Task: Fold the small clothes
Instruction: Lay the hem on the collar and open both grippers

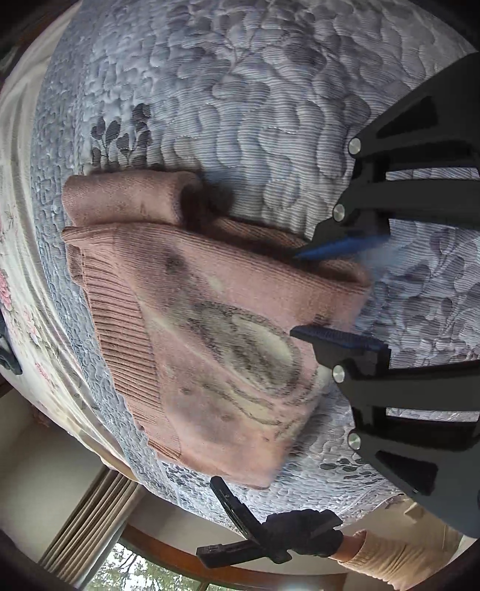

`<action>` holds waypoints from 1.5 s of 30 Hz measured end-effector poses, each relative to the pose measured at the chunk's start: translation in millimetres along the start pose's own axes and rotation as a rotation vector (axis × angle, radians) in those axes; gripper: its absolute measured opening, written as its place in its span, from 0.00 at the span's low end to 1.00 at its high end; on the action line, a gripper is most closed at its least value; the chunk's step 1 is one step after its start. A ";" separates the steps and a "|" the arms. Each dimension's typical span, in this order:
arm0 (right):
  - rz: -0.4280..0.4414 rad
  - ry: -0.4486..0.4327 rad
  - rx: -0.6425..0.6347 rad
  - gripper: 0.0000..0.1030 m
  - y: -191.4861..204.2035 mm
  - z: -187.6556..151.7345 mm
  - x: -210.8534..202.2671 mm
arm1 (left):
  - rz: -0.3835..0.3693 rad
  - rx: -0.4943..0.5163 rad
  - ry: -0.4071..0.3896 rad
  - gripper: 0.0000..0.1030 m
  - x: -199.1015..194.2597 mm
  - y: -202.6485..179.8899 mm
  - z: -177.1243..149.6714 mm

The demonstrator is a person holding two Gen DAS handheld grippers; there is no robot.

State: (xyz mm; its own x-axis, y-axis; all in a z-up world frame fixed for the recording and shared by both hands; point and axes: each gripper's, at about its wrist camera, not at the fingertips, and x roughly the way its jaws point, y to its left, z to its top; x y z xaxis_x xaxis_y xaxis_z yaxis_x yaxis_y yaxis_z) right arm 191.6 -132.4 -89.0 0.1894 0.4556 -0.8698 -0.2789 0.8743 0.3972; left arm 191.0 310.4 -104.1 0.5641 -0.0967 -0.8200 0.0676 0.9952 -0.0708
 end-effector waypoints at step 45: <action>-0.009 0.012 0.170 0.65 -56.2 70.1 6.9 | -0.073 -0.010 0.045 0.52 42.2 -44.5 35.5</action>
State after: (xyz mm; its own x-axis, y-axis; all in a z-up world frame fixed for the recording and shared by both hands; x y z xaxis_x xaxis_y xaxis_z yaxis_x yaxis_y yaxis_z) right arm 274.6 -166.6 -96.8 0.1792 0.4468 -0.8765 -0.1142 0.8943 0.4326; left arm 241.0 261.5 -115.5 0.5202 -0.1687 -0.8372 0.0989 0.9856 -0.1372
